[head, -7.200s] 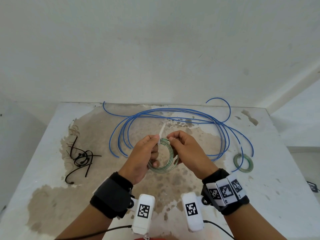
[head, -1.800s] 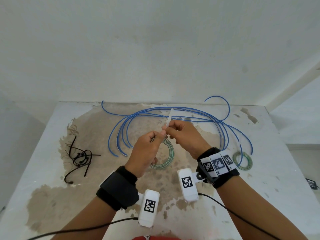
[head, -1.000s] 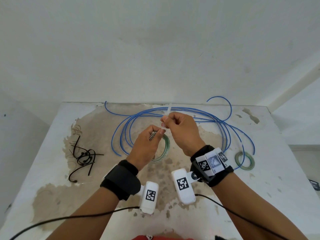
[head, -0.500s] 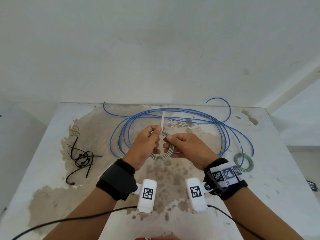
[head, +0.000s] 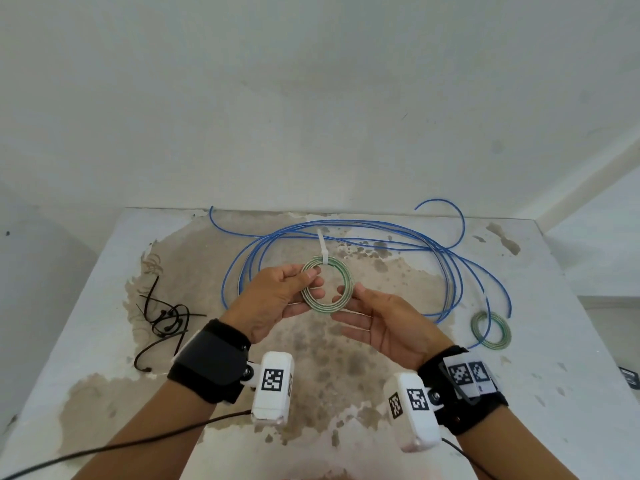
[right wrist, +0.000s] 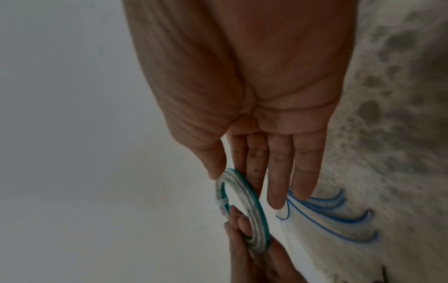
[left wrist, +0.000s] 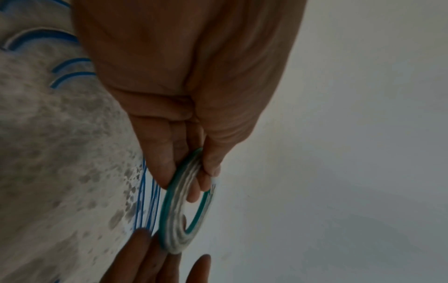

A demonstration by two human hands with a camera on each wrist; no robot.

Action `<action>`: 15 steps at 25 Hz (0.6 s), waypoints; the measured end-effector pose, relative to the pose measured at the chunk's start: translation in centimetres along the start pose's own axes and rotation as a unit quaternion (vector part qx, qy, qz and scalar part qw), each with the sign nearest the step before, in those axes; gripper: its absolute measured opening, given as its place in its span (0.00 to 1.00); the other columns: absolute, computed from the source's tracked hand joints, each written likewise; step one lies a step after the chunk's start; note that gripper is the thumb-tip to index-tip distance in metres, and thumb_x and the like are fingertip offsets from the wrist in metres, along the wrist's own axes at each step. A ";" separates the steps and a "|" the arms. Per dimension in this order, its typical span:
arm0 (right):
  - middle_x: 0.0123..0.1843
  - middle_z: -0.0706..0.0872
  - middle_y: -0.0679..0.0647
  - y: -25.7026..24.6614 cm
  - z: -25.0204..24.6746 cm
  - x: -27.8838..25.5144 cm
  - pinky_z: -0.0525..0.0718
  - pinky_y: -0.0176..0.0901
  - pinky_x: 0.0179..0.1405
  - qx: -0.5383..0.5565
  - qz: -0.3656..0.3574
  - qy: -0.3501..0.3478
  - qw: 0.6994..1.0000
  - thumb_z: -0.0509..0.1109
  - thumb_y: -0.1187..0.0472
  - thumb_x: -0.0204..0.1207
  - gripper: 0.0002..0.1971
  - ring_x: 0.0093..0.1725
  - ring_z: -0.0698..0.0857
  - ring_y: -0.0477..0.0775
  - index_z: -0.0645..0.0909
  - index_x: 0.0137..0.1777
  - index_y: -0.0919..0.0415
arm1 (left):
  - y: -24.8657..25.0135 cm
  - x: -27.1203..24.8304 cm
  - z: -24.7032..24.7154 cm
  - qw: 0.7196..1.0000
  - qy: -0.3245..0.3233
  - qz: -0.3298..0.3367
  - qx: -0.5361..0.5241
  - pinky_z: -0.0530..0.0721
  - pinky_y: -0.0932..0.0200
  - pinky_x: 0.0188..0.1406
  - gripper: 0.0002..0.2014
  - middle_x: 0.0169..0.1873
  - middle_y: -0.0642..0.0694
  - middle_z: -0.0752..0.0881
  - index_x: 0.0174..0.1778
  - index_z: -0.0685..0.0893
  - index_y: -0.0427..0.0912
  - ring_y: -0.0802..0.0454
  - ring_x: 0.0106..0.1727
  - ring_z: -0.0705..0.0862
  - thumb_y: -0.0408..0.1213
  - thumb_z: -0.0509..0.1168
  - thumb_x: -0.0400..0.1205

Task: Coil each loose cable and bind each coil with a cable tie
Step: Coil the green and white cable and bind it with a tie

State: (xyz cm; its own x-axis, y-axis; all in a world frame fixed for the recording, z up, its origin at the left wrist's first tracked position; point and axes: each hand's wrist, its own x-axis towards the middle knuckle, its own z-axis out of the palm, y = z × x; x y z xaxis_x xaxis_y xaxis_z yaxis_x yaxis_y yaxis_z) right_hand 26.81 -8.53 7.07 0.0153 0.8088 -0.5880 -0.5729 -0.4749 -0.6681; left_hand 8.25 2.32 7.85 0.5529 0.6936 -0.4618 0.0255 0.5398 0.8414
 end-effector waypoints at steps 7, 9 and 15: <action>0.59 0.92 0.52 1.6 -1.8 -1.6 0.90 0.45 0.49 0.153 -0.034 -0.025 0.987 0.64 0.56 0.84 0.15 0.52 0.92 0.52 0.89 0.64 0.56 | -1.1 1.0 3.3 0.999 -0.021 -0.006 -0.050 0.91 0.63 0.43 0.12 0.46 0.48 0.91 0.61 0.87 0.39 0.56 0.45 0.92 0.38 0.67 0.85; 0.58 0.92 0.51 1.7 -2.4 -2.7 0.88 0.44 0.47 0.156 -0.050 -0.017 0.986 0.65 0.55 0.83 0.15 0.52 0.91 0.51 0.91 0.61 0.54 | -1.7 1.1 4.8 0.998 -0.034 -0.011 -0.059 0.90 0.64 0.40 0.14 0.45 0.49 0.91 0.61 0.86 0.39 0.57 0.43 0.91 0.40 0.68 0.81; 0.59 0.90 0.50 1.1 -8.8 -7.1 0.83 0.39 0.43 0.135 -0.115 0.002 0.984 0.69 0.56 0.82 0.14 0.49 0.89 0.48 0.87 0.65 0.53 | -4.6 2.4 12.4 0.997 -0.066 -0.044 0.023 0.90 0.57 0.44 0.12 0.53 0.49 0.92 0.63 0.85 0.45 0.52 0.47 0.92 0.44 0.64 0.86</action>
State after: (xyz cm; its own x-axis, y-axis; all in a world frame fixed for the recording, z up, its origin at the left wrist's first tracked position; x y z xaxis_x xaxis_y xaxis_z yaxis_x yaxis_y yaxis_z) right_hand 33.26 -17.86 6.53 0.1720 0.8827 -0.4372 -0.7510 -0.1698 -0.6381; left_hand 19.78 -4.42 6.41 0.6509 0.5752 -0.4954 0.1149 0.5704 0.8133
